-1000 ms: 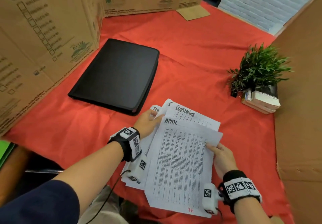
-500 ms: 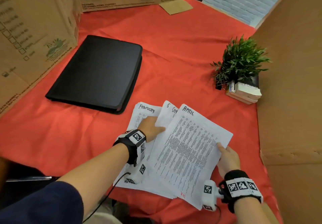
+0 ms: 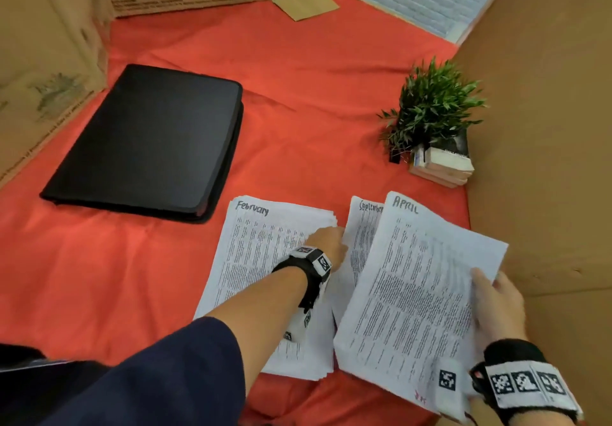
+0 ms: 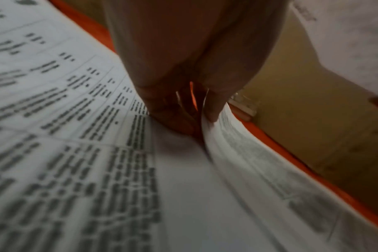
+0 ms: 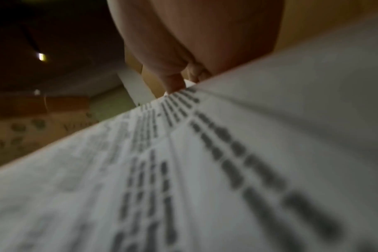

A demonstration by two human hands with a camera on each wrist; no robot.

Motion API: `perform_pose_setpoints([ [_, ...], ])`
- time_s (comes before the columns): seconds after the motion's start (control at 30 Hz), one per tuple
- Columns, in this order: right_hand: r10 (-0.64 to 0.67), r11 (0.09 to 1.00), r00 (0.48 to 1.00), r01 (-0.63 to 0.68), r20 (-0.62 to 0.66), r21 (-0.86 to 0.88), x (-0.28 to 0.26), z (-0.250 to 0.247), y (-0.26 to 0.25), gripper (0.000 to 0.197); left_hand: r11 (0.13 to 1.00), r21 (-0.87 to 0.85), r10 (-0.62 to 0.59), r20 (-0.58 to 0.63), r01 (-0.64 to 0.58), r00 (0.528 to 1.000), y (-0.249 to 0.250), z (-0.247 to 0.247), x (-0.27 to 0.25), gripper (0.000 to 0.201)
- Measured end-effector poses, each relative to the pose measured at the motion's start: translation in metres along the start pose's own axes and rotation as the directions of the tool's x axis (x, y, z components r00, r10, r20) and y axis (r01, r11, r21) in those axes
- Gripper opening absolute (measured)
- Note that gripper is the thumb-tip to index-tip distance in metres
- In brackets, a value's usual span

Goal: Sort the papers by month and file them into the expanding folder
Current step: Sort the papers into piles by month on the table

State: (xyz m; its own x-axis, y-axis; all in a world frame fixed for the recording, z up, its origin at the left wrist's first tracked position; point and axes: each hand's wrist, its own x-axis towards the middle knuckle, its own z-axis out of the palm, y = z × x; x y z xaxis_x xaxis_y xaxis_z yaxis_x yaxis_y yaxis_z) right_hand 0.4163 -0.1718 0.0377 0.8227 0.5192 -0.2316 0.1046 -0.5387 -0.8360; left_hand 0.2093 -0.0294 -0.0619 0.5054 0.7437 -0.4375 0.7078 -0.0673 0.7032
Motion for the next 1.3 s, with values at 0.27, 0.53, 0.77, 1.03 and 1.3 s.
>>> perform_pose_setpoints([
  [0.27,0.173,0.985,0.954,-0.172,0.245,-0.028,-0.016,0.047,0.054,0.018,0.997,-0.068,0.014,-0.35,-0.04,0.937,-0.045,-0.048,-0.039,0.04],
  [0.53,0.093,0.995,0.903,-0.069,0.42,-0.073,-0.022,0.071,0.029,0.021,0.855,0.059,-0.461,-0.369,0.515,0.807,-0.13,-0.09,-0.11,0.061],
  [0.77,0.159,0.978,0.862,-0.072,0.482,-0.194,-0.011,0.091,0.025,0.017,0.919,0.191,-0.275,-0.318,0.346,0.907,-0.126,-0.108,-0.1,0.033],
  [1.03,0.152,0.977,0.885,-0.067,0.439,-0.204,0.006,0.094,0.033,0.013,0.977,0.205,0.03,-0.377,0.052,0.926,-0.101,-0.152,-0.102,0.044],
  [1.3,0.066,0.837,0.969,0.075,0.237,-0.542,0.025,0.094,0.045,0.044,0.984,-0.044,0.074,-0.781,-0.174,0.62,-0.073,-0.226,-0.107,0.025],
])
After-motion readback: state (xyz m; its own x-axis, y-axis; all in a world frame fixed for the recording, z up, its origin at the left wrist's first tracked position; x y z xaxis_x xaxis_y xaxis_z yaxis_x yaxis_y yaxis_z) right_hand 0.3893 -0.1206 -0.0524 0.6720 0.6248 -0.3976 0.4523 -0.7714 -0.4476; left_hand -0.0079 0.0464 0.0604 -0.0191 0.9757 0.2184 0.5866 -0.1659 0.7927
